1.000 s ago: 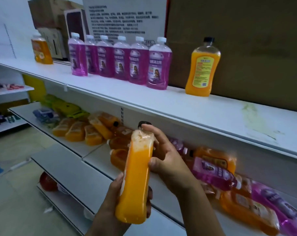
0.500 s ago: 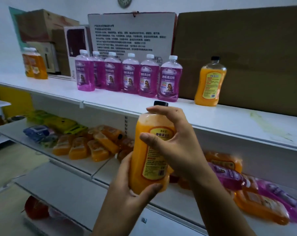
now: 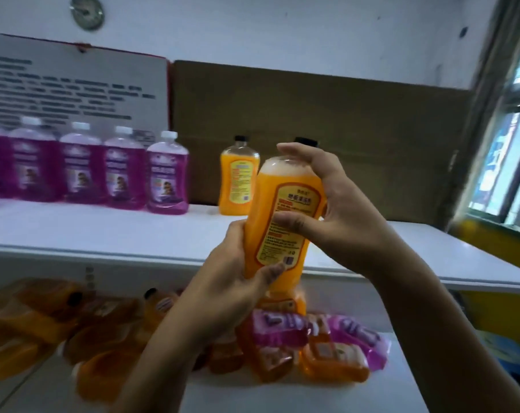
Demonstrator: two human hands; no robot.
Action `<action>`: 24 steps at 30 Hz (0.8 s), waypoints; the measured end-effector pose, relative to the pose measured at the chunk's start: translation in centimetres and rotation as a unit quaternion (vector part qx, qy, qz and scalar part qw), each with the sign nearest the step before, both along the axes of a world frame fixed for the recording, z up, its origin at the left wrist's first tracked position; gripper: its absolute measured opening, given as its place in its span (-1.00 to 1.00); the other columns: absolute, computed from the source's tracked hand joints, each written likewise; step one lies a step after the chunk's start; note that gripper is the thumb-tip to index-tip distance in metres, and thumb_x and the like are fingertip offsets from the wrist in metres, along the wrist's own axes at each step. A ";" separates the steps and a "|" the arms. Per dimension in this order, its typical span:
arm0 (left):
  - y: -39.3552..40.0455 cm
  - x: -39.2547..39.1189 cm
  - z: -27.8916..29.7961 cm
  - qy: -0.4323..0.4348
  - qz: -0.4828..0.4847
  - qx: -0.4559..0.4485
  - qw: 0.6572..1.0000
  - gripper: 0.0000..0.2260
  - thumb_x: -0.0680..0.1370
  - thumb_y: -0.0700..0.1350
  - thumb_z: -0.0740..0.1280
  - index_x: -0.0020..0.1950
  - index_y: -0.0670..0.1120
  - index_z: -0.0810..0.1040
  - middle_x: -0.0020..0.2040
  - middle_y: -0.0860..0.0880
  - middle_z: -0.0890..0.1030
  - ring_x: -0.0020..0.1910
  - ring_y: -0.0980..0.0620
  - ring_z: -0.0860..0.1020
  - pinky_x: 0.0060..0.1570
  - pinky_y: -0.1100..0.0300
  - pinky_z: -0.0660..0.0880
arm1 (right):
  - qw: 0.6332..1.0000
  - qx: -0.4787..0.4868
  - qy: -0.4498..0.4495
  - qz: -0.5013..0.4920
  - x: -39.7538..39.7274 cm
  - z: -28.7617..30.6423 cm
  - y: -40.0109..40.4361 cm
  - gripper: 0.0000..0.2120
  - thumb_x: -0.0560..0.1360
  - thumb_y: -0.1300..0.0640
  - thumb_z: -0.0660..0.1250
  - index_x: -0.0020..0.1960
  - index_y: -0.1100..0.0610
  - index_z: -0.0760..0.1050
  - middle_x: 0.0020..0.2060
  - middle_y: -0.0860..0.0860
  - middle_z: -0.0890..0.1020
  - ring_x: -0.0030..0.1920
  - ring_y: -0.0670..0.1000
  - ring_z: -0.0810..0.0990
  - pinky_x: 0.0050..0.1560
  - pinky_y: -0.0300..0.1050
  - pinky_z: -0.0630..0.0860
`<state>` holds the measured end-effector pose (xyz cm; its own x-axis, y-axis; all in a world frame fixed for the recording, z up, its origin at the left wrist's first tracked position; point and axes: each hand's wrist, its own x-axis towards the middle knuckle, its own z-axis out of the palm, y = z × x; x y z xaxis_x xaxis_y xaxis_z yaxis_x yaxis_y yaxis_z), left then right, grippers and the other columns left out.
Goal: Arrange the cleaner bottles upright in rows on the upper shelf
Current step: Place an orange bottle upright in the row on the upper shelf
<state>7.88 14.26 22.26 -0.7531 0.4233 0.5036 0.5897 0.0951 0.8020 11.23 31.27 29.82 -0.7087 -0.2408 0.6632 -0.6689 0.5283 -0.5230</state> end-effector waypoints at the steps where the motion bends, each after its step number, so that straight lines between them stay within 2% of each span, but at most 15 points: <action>1: 1.1 -0.6 0.5 0.002 -0.010 -0.005 1.000 -0.55 0.40 0.10 0.37 0.25 0.22 0.31 0.14 0.27 0.57 0.12 0.35 0.56 0.05 0.33 0.56 | 1.000 0.015 0.010 -0.021 -0.2 0.4 1.0 -0.32 0.45 0.23 0.51 0.42 -0.18 0.29 0.33 -0.01 0.34 0.17 -0.09 0.56 0.01 -0.32 0.58; 3: 3.4 -1.6 1.3 0.005 -0.016 -0.016 1.000 -0.50 0.40 0.07 0.38 0.30 0.13 0.32 0.17 0.23 0.58 0.14 0.29 0.57 0.10 0.27 0.56 | 0.996 0.048 0.033 -0.069 -0.6 1.1 2.8 -0.31 0.45 0.23 0.50 0.44 -0.15 0.29 0.32 -0.04 0.33 0.20 -0.08 0.52 0.04 -0.31 0.58; 7: 6.6 -4.0 2.0 0.005 -0.011 -0.061 0.998 -0.52 0.46 -0.05 0.44 0.30 0.12 0.30 0.22 0.15 0.57 0.21 0.17 0.55 0.22 0.14 0.52 | 0.986 0.098 0.056 -0.122 -1.6 2.0 5.2 -0.39 0.49 0.20 0.47 0.41 -0.20 0.34 0.32 -0.08 0.33 0.31 0.01 0.42 0.19 -0.04 0.59; 9: 7.4 -5.1 2.1 -0.008 -0.006 -0.093 0.996 -0.53 0.48 -0.06 0.44 0.29 0.15 0.29 0.21 0.16 0.57 0.22 0.15 0.54 0.28 0.10 0.48 | 0.984 0.111 0.052 -0.127 -2.4 2.0 5.9 -0.43 0.52 0.20 0.43 0.42 -0.19 0.35 0.34 -0.08 0.33 0.33 0.00 0.39 0.21 -0.07 0.57; 12: 7.9 -6.2 2.3 -0.018 0.009 -0.131 0.991 -0.55 0.51 -0.04 0.41 0.30 0.15 0.28 0.25 0.13 0.54 0.24 0.12 0.51 0.26 0.17 0.43 | 0.985 0.119 0.025 -0.122 -4.1 1.8 6.7 -0.42 0.56 0.17 0.39 0.47 -0.18 0.28 0.40 -0.06 0.30 0.34 -0.01 0.38 0.19 -0.12 0.58; 14: 8.0 -6.7 2.7 -0.021 0.017 -0.150 0.988 -0.55 0.52 -0.04 0.39 0.34 0.12 0.30 0.26 0.11 0.55 0.22 0.10 0.51 0.24 0.18 0.44 | 0.982 0.148 -0.008 -0.115 -5.1 2.0 7.2 -0.32 0.53 0.14 0.43 0.50 -0.23 0.17 0.45 -0.06 0.21 0.37 0.02 0.36 0.17 -0.12 0.59; 16: 7.9 -7.4 2.9 -0.016 0.024 -0.172 0.985 -0.52 0.53 -0.06 0.40 0.39 0.08 0.30 0.27 0.09 0.55 0.24 0.08 0.52 0.29 0.10 0.46 | 0.969 0.206 -0.037 -0.129 -5.8 2.4 7.5 -0.18 0.48 0.13 0.48 0.52 -0.27 0.06 0.48 -0.10 0.11 0.40 0.06 0.34 0.18 -0.10 0.58; 18: 7.7 -8.1 3.0 -0.004 0.045 -0.184 0.982 -0.49 0.52 -0.07 0.42 0.41 0.05 0.32 0.26 0.08 0.56 0.26 0.07 0.52 0.31 0.04 0.46 | 0.952 0.256 -0.034 -0.163 -6.5 2.5 7.3 -0.10 0.46 0.13 0.51 0.52 -0.29 0.00 0.50 -0.10 0.08 0.39 0.10 0.38 0.19 -0.04 0.58; 21: 7.5 -9.0 3.0 -0.011 0.081 -0.187 0.979 -0.48 0.52 -0.05 0.42 0.43 0.05 0.30 0.29 0.09 0.53 0.28 0.06 0.50 0.35 0.05 0.41 | 0.945 0.265 -0.019 -0.188 -8.1 2.2 6.5 -0.08 0.45 0.15 0.52 0.52 -0.29 -0.02 0.51 -0.06 0.08 0.36 0.16 0.44 0.16 -0.03 0.57; 24: 7.5 -9.2 2.9 -0.007 0.132 -0.227 0.965 -0.49 0.56 -0.01 0.36 0.45 0.03 0.25 0.37 0.05 0.48 0.34 0.00 0.46 0.35 0.08 0.37 | 0.948 0.253 -0.027 -0.191 -9.9 2.1 6.0 -0.09 0.45 0.19 0.51 0.52 -0.27 0.01 0.51 -0.02 0.08 0.34 0.16 0.45 0.09 -0.10 0.55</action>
